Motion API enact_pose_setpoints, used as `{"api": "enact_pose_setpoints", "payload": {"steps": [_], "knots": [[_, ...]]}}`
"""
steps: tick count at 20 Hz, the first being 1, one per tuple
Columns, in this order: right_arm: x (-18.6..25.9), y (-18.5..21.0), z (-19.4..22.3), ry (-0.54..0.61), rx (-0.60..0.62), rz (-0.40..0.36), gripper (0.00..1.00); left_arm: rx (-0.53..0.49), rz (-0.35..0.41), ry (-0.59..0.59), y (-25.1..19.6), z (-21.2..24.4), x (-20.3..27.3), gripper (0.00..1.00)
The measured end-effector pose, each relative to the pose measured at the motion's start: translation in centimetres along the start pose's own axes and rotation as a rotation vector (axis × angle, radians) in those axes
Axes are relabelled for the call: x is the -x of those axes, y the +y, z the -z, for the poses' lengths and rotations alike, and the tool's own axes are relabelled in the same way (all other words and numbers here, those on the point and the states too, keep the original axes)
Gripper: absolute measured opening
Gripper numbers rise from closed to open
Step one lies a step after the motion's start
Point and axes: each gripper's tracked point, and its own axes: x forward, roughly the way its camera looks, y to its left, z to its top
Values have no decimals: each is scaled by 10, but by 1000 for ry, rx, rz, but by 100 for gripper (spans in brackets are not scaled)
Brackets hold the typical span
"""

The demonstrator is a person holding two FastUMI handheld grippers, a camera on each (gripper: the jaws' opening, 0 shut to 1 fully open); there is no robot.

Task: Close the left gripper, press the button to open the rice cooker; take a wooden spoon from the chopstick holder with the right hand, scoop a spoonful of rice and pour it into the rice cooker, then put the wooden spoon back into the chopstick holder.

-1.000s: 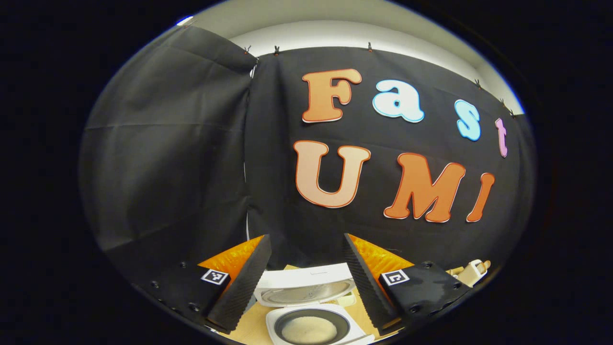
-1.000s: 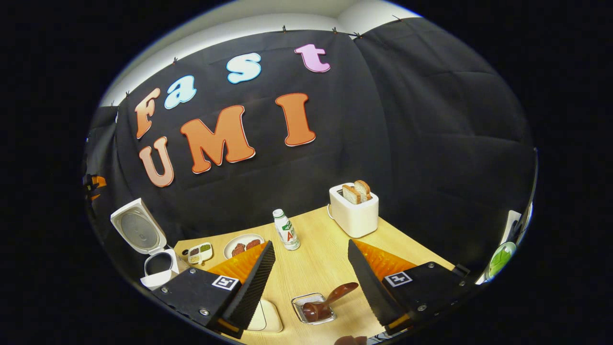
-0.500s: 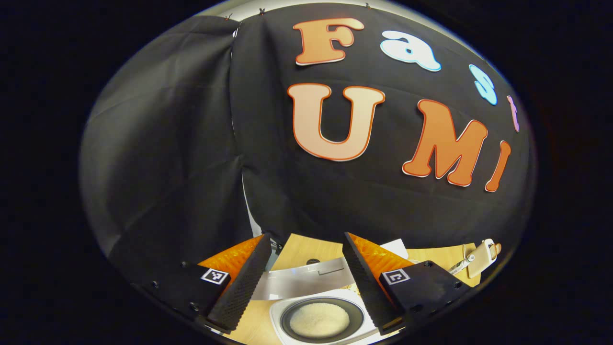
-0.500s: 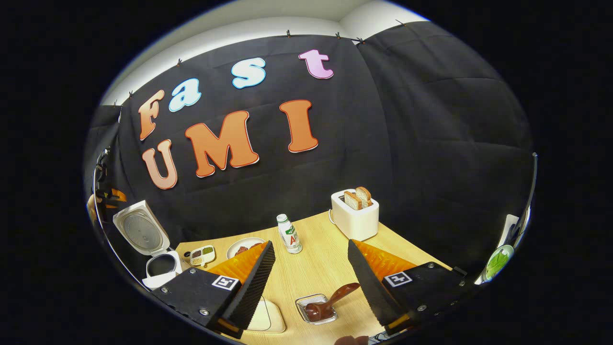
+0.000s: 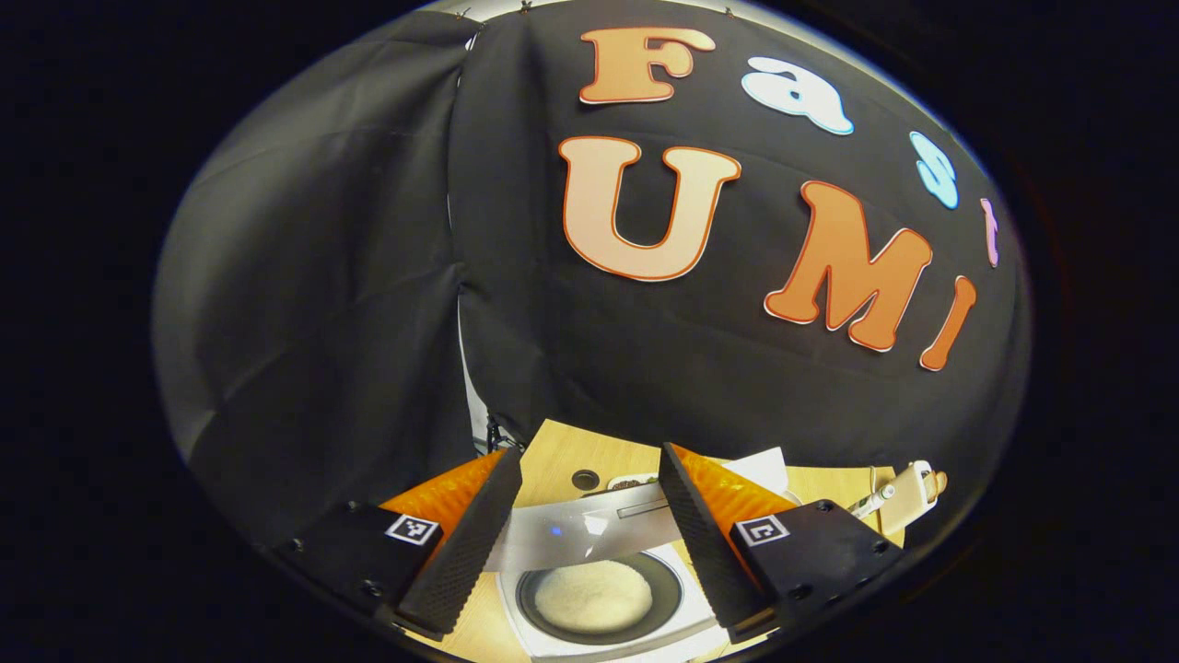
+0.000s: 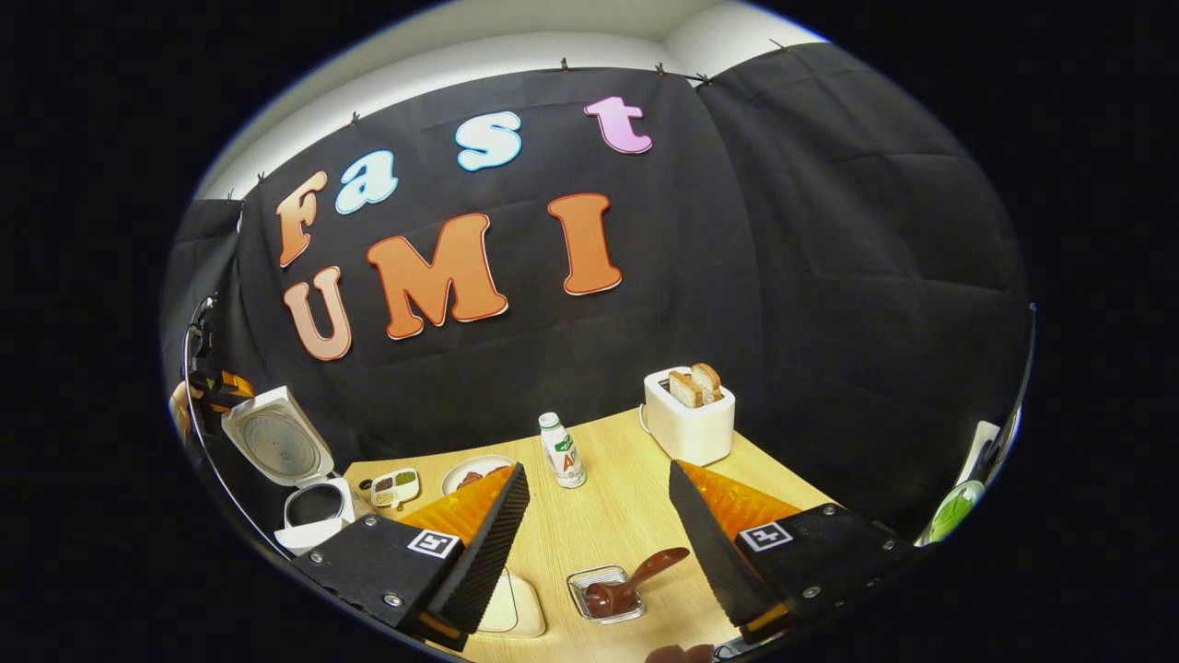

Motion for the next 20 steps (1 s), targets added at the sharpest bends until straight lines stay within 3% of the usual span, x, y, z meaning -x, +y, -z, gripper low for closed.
{"api": "enact_pose_setpoints", "payload": {"steps": [6, 9, 20], "knots": [[-8, 2, -21, -7, 61, -80, 95, 19, 39, 29, -17, 44, 32, 100], [-16, 8, -25, -2, 69, -127, 95, 49, 82, 99, -30, 89, 45, 100], [-24, 2, -17, 42, 104, -217, 95, -23, -18, 156, -33, 190, 42, 100]]}}
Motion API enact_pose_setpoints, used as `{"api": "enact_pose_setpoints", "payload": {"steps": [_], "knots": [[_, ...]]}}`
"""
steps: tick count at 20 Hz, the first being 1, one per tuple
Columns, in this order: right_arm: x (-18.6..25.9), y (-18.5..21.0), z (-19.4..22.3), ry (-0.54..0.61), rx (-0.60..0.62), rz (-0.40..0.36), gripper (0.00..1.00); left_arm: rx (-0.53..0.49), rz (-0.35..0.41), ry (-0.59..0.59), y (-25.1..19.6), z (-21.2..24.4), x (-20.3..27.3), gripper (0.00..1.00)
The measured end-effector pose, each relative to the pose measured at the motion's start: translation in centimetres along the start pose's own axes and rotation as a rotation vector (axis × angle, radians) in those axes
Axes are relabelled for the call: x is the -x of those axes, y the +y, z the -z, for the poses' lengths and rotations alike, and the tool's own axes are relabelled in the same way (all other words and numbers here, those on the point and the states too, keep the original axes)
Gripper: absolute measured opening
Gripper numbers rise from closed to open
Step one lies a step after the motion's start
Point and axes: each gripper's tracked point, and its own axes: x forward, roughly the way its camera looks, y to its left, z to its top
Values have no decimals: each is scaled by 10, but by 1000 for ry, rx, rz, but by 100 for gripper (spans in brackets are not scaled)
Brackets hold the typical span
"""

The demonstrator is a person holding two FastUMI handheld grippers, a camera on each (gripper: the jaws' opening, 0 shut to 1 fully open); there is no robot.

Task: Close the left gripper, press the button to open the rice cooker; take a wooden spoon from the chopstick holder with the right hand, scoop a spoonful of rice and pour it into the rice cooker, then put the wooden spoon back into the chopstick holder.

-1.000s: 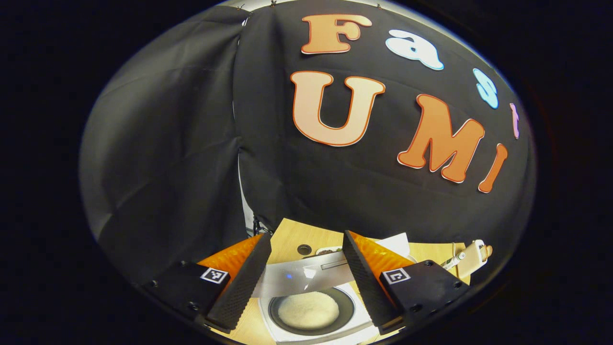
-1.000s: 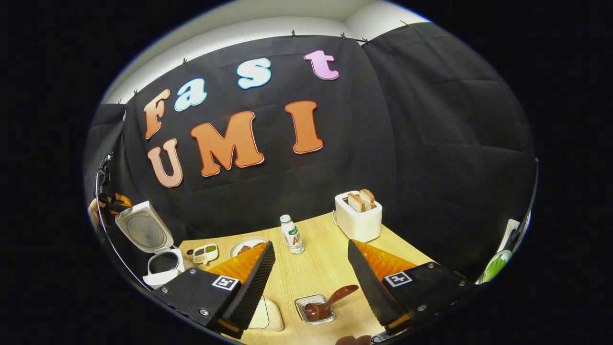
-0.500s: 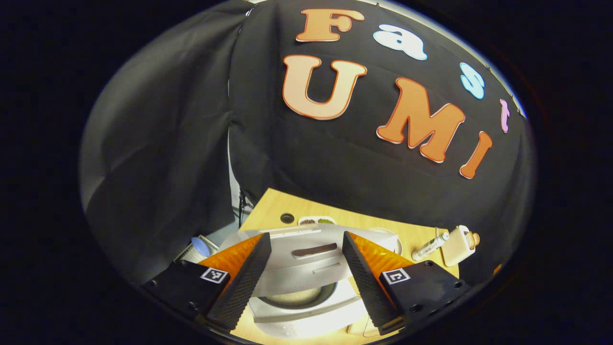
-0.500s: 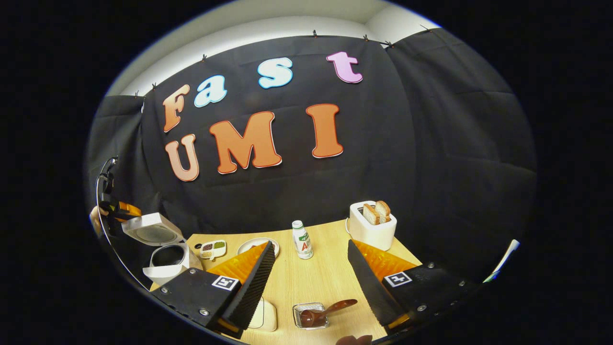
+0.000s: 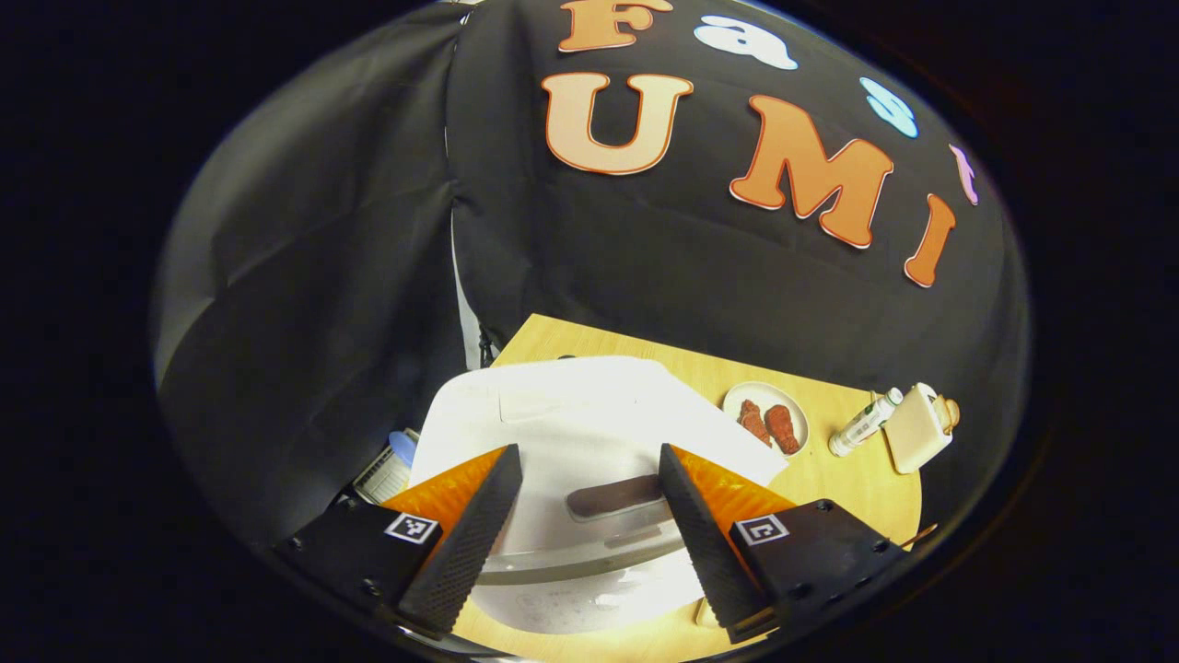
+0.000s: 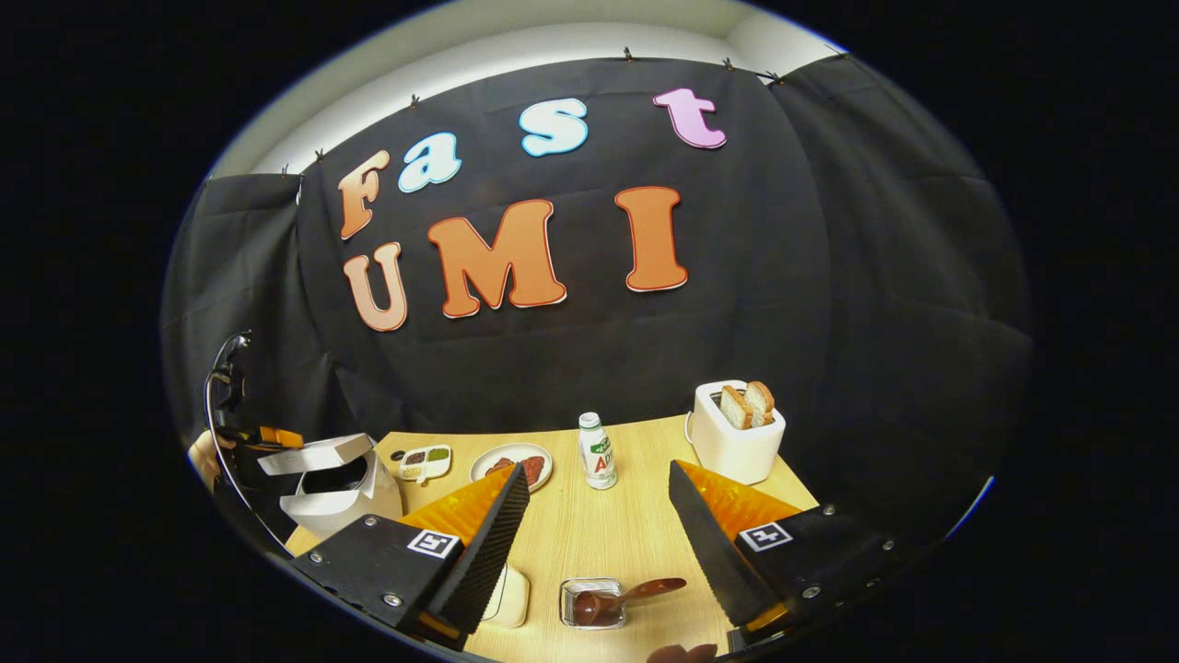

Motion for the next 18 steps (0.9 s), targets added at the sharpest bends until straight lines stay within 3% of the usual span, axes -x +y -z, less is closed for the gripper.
{"api": "enact_pose_setpoints", "payload": {"steps": [9, 18], "knots": [[0, -15, 4, 17, -4, 3, 95, -48, -53, 93, 0, 64, -24, 100], [4, -18, 4, 1, -25, 5, 95, -64, -56, 40, -3, 67, -12, 100]]}}
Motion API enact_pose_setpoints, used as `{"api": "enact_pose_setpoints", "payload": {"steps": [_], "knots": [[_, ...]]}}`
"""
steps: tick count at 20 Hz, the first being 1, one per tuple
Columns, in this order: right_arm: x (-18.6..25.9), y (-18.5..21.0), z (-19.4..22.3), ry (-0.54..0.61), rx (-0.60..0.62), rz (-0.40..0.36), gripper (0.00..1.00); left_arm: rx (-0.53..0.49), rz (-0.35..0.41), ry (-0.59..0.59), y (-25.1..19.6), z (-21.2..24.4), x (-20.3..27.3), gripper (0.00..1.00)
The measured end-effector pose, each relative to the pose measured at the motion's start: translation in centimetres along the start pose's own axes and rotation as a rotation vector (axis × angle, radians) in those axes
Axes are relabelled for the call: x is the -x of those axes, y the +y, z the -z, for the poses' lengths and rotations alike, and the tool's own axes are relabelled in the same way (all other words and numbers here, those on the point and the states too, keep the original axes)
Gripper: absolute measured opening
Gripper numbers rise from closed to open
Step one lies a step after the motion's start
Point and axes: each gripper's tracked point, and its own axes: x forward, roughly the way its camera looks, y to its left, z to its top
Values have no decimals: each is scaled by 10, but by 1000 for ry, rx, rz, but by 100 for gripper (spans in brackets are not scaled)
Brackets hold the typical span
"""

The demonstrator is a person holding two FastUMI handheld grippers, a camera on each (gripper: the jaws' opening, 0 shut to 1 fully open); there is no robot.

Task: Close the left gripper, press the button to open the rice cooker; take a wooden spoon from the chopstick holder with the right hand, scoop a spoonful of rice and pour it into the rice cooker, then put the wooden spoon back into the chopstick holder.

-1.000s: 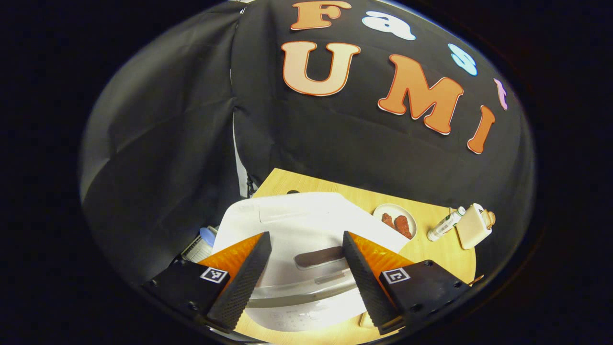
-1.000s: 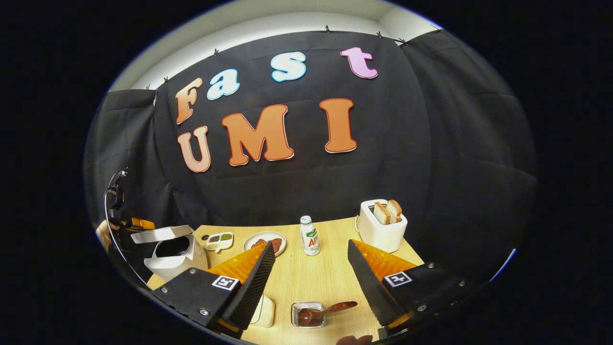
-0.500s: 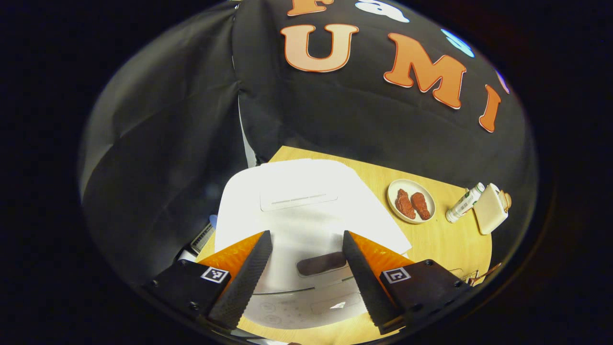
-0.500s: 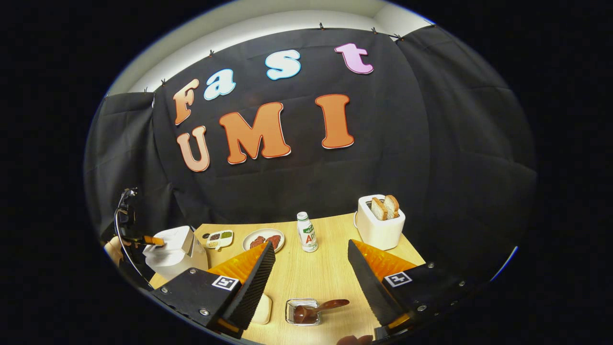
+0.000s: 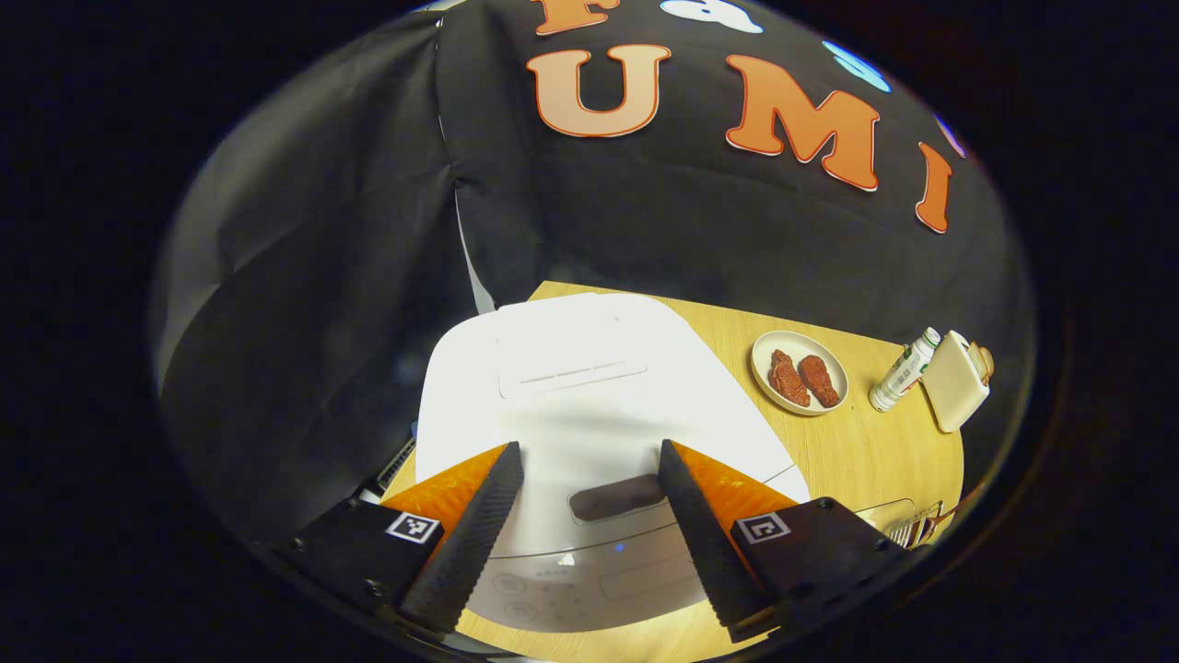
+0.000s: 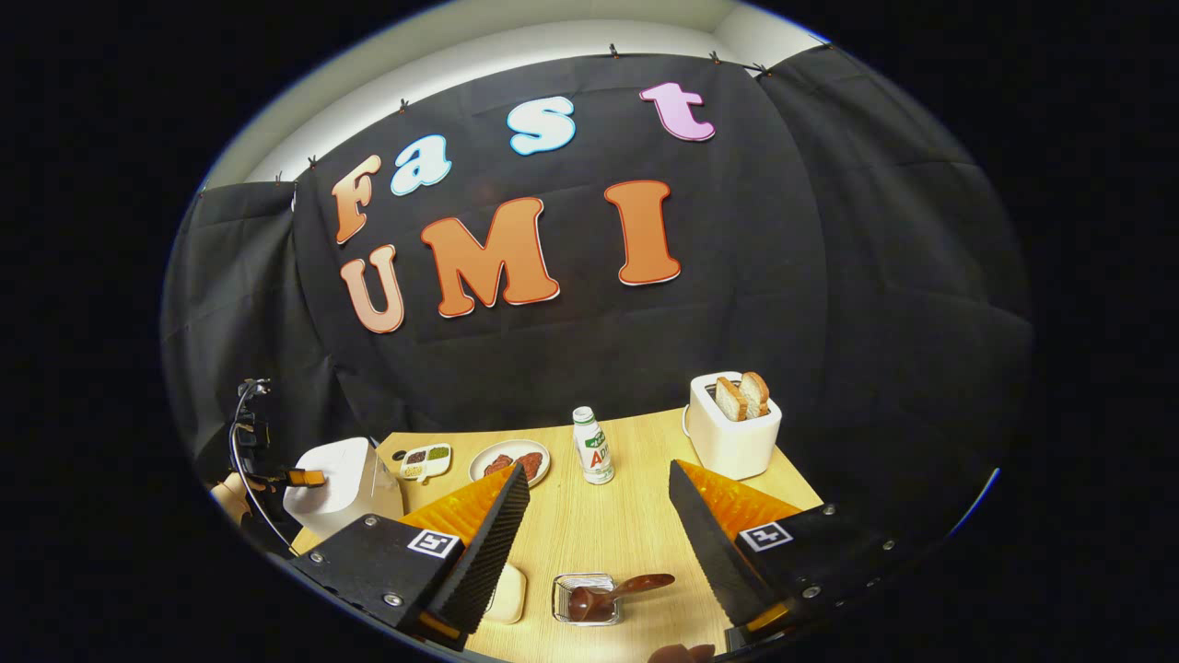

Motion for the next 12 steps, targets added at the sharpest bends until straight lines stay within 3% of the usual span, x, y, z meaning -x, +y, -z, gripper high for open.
{"api": "enact_pose_setpoints", "payload": {"steps": [3, 12], "knots": [[6, -6, -6, -17, 1, 15, 95, 13, 22, -49, -7, -9, 23, 100], [17, -31, -49, -83, 50, 67, 95, -17, 97, -490, -35, -125, 188, 100]]}}
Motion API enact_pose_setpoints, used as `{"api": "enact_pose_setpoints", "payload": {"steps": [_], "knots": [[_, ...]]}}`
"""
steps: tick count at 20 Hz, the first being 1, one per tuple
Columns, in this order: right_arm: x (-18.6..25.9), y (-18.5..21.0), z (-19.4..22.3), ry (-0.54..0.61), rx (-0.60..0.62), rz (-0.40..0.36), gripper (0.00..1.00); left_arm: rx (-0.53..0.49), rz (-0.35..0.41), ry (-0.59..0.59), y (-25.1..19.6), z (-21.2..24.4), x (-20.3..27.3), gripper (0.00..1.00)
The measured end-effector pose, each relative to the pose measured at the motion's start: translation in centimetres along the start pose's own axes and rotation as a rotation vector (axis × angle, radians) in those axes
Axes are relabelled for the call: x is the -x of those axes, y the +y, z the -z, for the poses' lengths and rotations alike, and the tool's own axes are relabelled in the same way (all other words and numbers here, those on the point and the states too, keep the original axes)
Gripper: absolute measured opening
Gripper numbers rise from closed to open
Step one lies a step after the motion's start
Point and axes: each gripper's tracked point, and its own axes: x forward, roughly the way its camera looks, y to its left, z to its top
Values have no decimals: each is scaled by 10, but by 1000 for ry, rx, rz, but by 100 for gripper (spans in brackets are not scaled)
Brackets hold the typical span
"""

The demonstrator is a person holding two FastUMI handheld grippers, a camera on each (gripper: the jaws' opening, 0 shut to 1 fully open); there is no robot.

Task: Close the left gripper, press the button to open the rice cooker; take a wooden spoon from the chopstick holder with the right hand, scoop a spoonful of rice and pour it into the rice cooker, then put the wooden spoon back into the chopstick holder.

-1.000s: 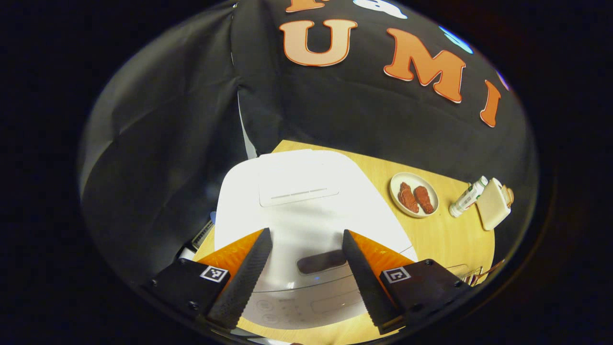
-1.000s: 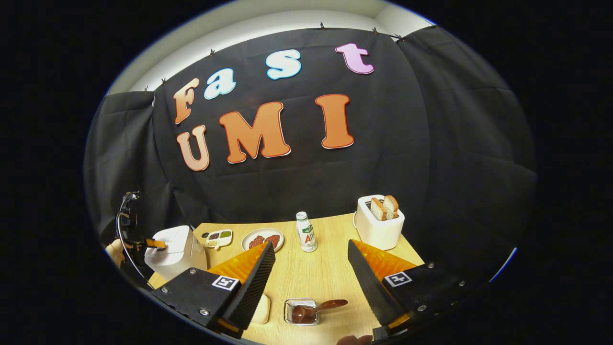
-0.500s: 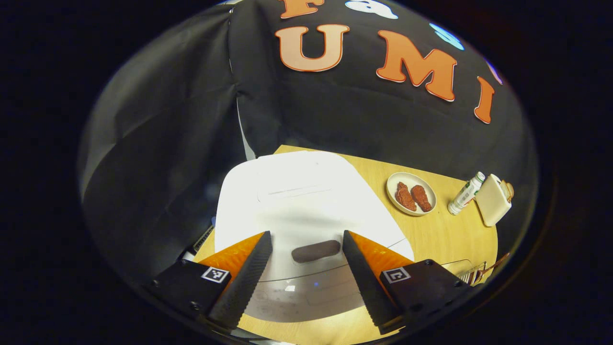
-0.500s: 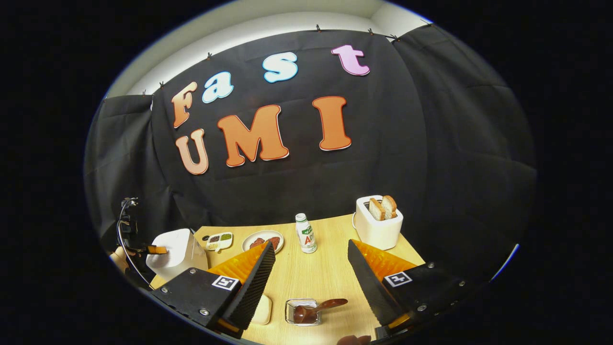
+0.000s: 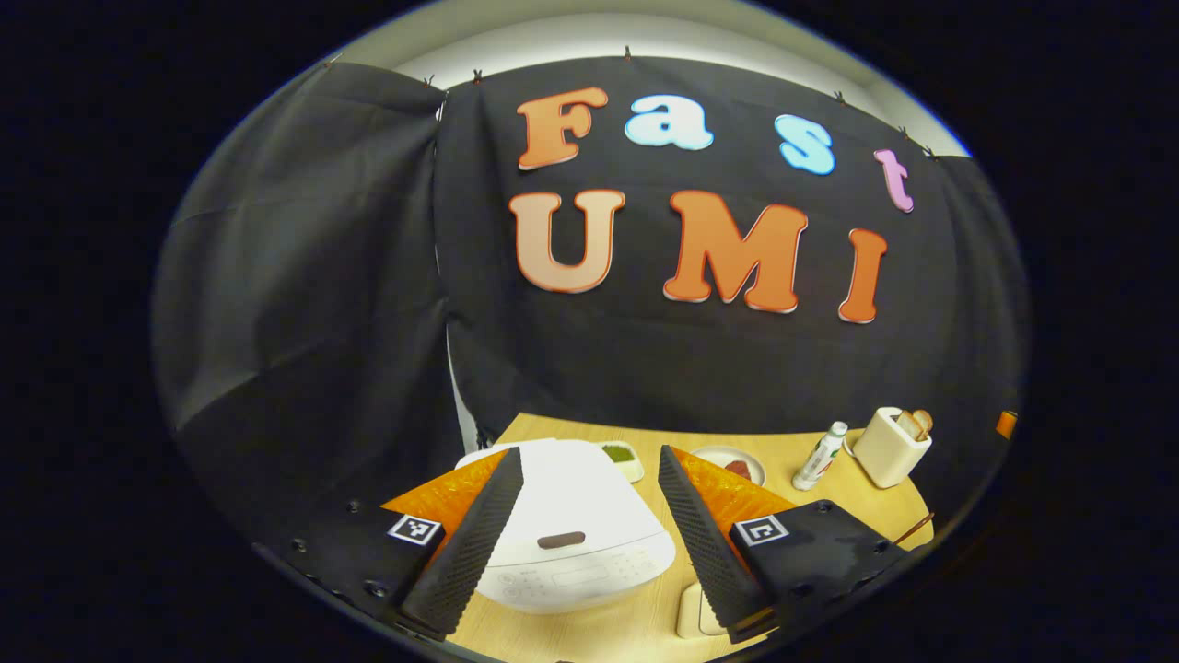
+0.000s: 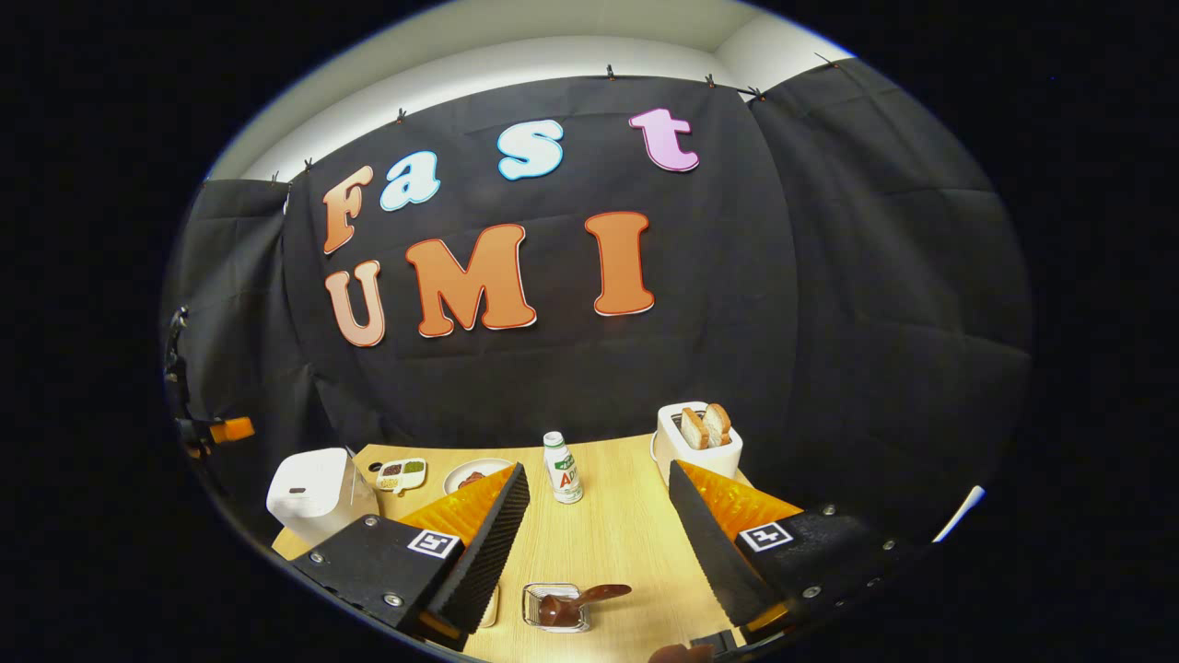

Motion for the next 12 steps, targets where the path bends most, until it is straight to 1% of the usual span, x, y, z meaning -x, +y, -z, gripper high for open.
{"api": "enact_pose_setpoints", "payload": {"steps": [3, 5, 7, 8, 9, 12], "knots": [[4, -2, -16, -44, 16, 9, 94, 6, -11, -120, -2, -42, 34, 100], [10, 8, -14, -63, 17, -1, 95, -2, -19, -173, -7, -61, 52, 100], [13, 7, -21, -85, 23, 0, 95, -11, -25, -212, -14, -74, 62, 100], [14, 6, -25, -100, 31, 4, 95, -2, -17, -227, -20, -80, 67, 98], [14, 6, -30, -115, 39, 9, 95, 12, -7, -238, -24, -84, 71, 100], [17, 3, -37, -149, 61, 20, 95, 31, 8, -252, -29, -88, 79, 100]]}}
